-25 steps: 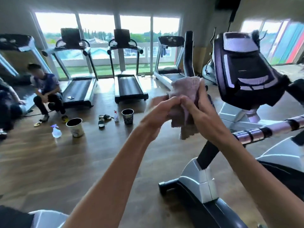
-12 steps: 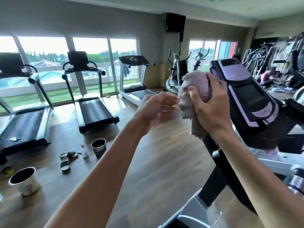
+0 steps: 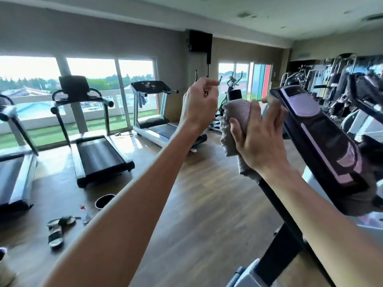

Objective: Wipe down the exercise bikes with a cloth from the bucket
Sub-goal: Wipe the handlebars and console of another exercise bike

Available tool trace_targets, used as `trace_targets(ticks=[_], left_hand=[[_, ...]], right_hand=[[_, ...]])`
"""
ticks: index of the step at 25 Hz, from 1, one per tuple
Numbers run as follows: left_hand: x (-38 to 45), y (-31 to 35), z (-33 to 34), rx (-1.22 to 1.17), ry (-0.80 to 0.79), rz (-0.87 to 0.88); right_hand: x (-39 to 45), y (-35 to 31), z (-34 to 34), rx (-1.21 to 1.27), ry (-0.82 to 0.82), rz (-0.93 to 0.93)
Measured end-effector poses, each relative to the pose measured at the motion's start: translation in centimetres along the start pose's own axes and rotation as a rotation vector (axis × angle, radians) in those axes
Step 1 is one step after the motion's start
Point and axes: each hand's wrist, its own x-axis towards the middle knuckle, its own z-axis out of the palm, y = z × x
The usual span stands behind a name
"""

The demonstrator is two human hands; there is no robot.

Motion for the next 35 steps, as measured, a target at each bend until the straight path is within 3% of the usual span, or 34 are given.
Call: trace_targets(ticks=[3,6,9,12,15,19,24,29,35], left_hand=[[0.9,0.6,1.0,0.034,-0.213,0.141],[1.6,0.8,1.1,0.031,-0.266,0.157],[2.3,0.9,0.6,0.111,-0.324,0.191],[2.4,1.1,0.0,0.135,-0.377,0.222],[2.6,0.8,-0.6,0.133,-0.443,0.268],[2.7,0.4,-0.9,0.074,-0.495,0.224],[3.6,-0.4,-0.5,-0.043,-0.524,0.212],[3.5,-1.0,-0.4,0.032,-0.480,0.252],[3.7,-0.5,-0.5,0.054,-0.556,0.259]], right_hand=[[0.7,-0.5,-0.4,-0.054,0.104,-0.095],[1.4,-1.8,0.3,-0.016,0.151,-0.081],[1.9,-3.2,1.5,0.039,0.115,0.050],[1.1,-3.2,1.5,0.052,0.094,0.054],[-2.4,-2.6,0.4,-0.141,0.015,0.016],[-2.5,-2.2,0.5,-0.288,0.011,0.000],[2.9,-3.3,2.6,-0.118,0.123,0.006],[-3.2,-2.6,1.2,-0.330,0.018,-0.036],[2.3,-3.4,2.7,-0.247,0.101,0.019]])
